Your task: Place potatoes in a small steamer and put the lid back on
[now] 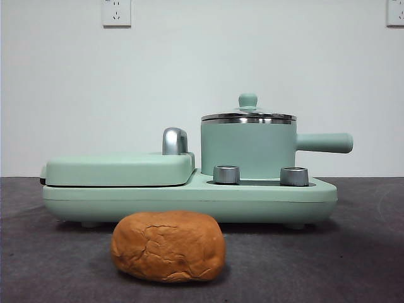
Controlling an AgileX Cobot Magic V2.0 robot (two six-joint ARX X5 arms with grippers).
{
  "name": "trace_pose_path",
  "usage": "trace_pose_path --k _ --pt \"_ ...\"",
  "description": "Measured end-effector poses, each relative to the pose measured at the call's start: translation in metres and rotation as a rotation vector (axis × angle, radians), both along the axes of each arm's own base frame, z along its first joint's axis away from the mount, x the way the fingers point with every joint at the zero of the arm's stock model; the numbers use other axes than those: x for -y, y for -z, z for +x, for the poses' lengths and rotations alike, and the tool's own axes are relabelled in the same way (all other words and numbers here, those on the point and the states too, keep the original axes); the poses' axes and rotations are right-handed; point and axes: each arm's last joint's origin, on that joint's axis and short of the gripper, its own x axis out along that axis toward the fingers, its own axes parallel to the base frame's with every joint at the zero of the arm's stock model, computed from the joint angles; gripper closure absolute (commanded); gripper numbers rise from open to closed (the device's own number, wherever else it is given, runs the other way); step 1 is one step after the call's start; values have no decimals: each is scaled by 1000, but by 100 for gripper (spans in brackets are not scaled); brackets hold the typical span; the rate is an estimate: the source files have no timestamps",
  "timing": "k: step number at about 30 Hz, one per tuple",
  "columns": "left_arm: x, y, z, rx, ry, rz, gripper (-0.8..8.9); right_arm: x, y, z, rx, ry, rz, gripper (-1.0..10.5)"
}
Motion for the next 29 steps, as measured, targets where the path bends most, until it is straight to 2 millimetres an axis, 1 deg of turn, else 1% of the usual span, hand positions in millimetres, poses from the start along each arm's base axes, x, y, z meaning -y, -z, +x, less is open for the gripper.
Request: trace_pose_path --k 4,7,8,10,12,17,23,27,29 --pt "0 -11 -1 112 3 -24 808 0 -9 0 71 2 90 935" --pt "1 -16 -2 92 22 -29 805 0 -20 -3 67 3 140 935" --pt "1 -20 -4 79 26 -29 805 0 -26 -5 65 3 150 935" --pt "1 -33 -7 53 27 -29 805 1 -41 -10 69 3 163 935" --pt "1 -51 -12 35 30 -24 805 1 -58 -16 63 3 165 935" --pt "3 -88 -17 -7 105 64 805 0 -88 -21 -6 -58 138 935" --pt "6 -125 -7 -72 226 208 805 -4 -126 -16 -25 -169 46 935" --pt "8 -142 8 -98 322 295 805 -6 -147 -6 -48 -239 -26 935" --pt "9 -147 15 -100 361 332 806 -7 -155 1 -73 -268 -59 935"
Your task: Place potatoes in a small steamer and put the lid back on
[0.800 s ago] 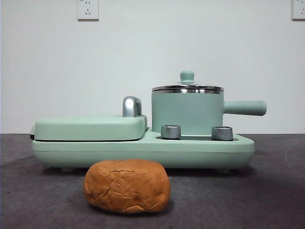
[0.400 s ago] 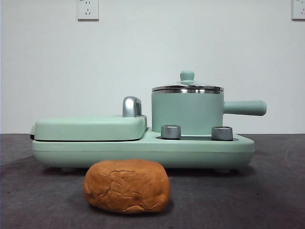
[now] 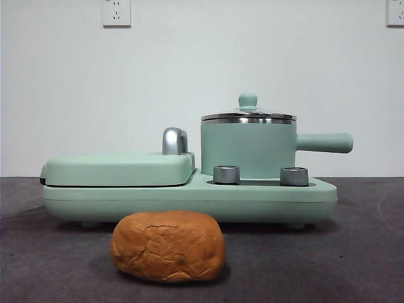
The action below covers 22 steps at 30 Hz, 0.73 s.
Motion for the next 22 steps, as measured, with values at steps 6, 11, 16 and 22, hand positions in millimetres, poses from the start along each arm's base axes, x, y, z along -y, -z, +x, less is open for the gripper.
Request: trace_pose_path --k 6,11,16,22 --pt "3 -14 19 13 86 102 808 -2 -18 21 -38 -55 -131 935" --pt "10 -22 35 30 157 192 808 -6 -26 37 -59 -103 -232 935" --pt "23 -26 50 37 251 251 808 -18 -25 52 -80 -184 -295 935" --pt "44 -26 59 59 386 340 807 -34 -17 57 -90 -221 -429 935"
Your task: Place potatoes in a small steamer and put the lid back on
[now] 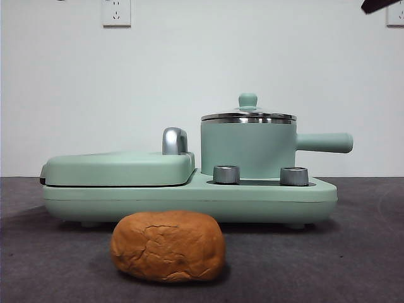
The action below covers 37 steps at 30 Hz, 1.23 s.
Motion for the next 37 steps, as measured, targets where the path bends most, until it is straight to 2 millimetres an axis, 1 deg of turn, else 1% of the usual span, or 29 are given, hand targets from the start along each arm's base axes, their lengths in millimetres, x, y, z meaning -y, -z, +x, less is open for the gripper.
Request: trace_pose_path --k 4,5,7,9,10,12,23,27,29,32,36,37 --pt "13 4 0 27 82 73 804 -7 3 -1 12 -23 -90 935" --pt "16 5 0 31 103 91 777 -8 4 -1 17 -29 -106 934" --pt "23 8 -1 38 139 131 644 -10 4 -2 30 -51 -127 930" --pt "27 10 0 46 152 158 552 -10 4 -2 31 -62 -143 882" --pt "29 10 0 51 150 170 533 -10 5 -3 28 -64 -146 844" --pt "31 10 -1 61 137 191 532 -10 5 -3 24 -66 -152 802" --pt "35 9 -2 89 146 193 536 -9 6 -2 28 -7 -187 772" --pt "36 6 0 110 137 170 536 -9 6 -2 24 -2 -181 772" --pt "37 4 3 123 124 137 535 -9 6 -2 22 0 -177 772" --pt "42 3 14 125 105 87 535 -9 6 -2 12 10 -160 769" --pt "55 11 32 107 107 58 536 -9 6 -2 -2 26 -132 706" --pt "57 13 35 104 111 55 536 -9 5 -2 -4 30 -125 706"
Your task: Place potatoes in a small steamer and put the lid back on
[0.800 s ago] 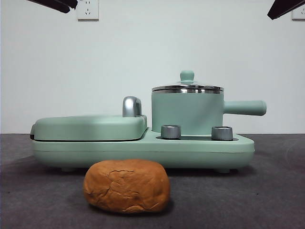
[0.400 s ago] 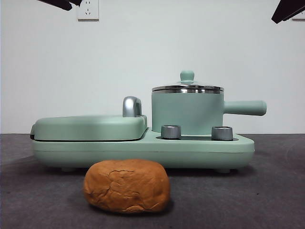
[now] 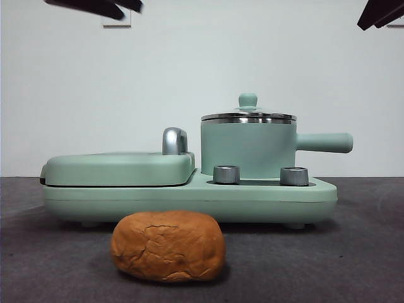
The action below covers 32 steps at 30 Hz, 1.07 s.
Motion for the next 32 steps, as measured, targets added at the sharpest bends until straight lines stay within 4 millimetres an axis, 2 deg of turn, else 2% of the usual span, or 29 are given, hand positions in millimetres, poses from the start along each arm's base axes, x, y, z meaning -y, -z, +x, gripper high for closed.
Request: trace_pose_path --k 8,20,27,32 --pt "32 17 41 -27 32 -5 535 0 -1 1 -3 17 32 707" --pt "89 17 106 -78 71 -22 536 0 -2 1 -8 38 74 707" --pt "122 26 131 -91 106 -18 536 0 -2 1 -13 43 83 707" --pt "136 34 145 -98 116 -13 536 0 -2 1 -18 49 92 707"
